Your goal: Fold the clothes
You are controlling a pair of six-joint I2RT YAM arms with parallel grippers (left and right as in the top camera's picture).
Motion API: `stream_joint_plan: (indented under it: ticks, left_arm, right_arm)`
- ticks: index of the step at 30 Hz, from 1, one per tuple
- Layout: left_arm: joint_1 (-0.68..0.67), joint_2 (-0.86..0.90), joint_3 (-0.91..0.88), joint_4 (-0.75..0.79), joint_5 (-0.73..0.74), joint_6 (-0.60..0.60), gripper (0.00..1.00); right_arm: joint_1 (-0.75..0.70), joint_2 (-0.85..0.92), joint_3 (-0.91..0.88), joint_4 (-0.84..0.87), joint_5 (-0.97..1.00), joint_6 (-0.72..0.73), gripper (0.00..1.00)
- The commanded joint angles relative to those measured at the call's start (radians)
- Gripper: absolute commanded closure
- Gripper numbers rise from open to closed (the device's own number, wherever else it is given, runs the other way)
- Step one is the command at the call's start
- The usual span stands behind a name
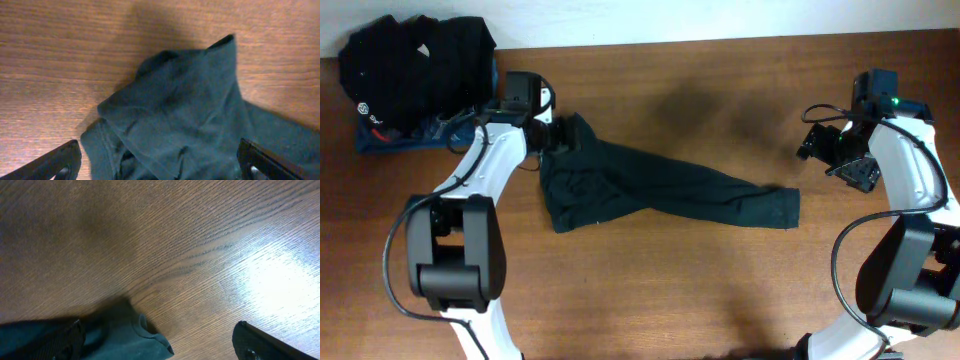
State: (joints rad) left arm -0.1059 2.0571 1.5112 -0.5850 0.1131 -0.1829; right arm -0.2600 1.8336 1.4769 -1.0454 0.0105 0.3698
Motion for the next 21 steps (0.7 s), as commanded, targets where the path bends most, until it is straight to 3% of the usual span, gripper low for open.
stream_joint_plan:
  ticks: [1, 21]
  left_arm:
    - [0.0, 0.04, 0.016, 0.021, 0.021, 0.021, 0.01]
    - [-0.001, 0.087, 0.016, 0.111, 0.06, 0.021, 0.01]
  right_arm:
    - [-0.002, 0.006, -0.008, 0.002, -0.002, 0.002, 0.01]
    - [-0.002, 0.006, -0.008, 0.002, -0.002, 0.002, 0.01]
